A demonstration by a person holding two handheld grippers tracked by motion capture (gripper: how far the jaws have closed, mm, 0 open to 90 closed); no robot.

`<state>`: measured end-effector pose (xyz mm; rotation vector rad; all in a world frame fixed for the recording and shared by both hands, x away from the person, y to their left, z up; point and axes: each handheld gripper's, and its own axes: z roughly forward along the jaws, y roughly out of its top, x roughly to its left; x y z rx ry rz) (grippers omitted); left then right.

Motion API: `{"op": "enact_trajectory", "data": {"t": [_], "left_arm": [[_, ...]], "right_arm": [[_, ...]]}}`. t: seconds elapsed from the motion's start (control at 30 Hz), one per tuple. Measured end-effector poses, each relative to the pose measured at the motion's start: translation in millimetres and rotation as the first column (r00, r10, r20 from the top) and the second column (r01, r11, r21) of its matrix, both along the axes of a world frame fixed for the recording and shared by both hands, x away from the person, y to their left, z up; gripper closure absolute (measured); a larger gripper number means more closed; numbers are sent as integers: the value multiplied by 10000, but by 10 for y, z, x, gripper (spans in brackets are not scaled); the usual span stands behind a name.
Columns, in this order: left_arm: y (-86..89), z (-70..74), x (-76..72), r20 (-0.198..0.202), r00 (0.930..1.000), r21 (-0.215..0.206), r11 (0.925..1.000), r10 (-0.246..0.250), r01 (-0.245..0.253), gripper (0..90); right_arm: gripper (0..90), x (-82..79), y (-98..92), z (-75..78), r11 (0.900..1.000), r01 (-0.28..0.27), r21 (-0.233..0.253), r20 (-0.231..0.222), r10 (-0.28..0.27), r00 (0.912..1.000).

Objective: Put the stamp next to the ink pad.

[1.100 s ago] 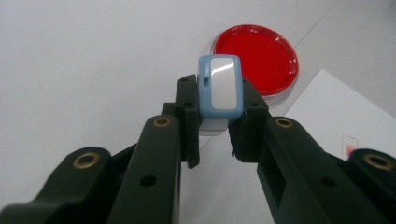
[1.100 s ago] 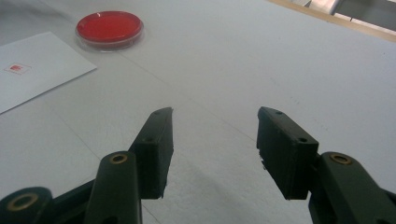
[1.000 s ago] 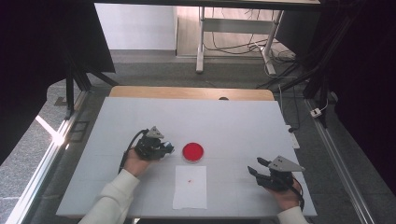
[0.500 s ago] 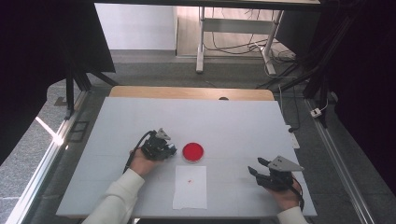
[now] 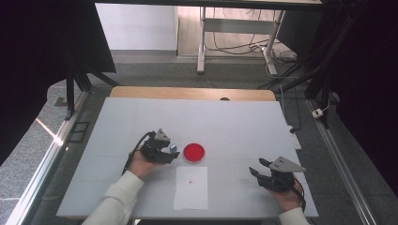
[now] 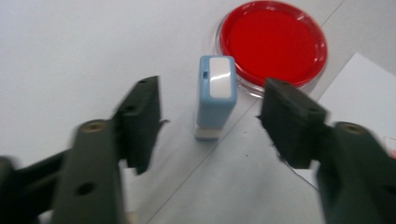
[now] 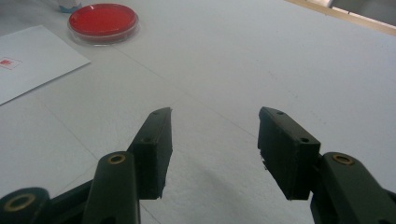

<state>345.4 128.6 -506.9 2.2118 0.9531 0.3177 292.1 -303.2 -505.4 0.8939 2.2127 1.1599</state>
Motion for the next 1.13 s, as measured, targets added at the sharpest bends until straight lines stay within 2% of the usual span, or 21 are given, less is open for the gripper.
{"op": "enact_trajectory", "data": {"t": [0.07, 0.13, 0.23, 0.3, 0.63, 0.8, 1.13], "left_arm": [[68, 42, -94, 293, 9995, -396, 9992, 104, -92, 315], [136, 77, -190, 417, 9990, -700, 9975, 138, -109, 298], [225, 124, -355, 851, 9962, -816, 9966, 161, -91, 285], [293, 133, -458, 1004, 9947, -872, 9961, 211, -124, 285], [639, 68, -905, 1126, 9917, -1325, 9901, 616, -465, 300], [719, 37, -980, 992, 9921, -1305, 9894, 768, -635, 305], [741, 28, -980, 931, 9923, -1338, 9886, 820, -691, 309]], "right_arm": [[444, 2, -6, -1, 10000, -42, 5, -6, 42, 10000], [444, 8, -12, -3, 9999, -101, 27, -11, 101, 9999], [442, 11, -19, -3, 9997, -220, 48, 8, 220, 9998], [439, 13, -23, -2, 9997, -256, -9, 15, 256, 9997], [435, 37, -71, -9, 9988, -479, -39, 116, 480, 9988], [436, 42, -65, -13, 9987, -503, -62, 94, 503, 9987], [434, 37, -58, -8, 9982, -591, -75, 210, 592, 9980]]}}
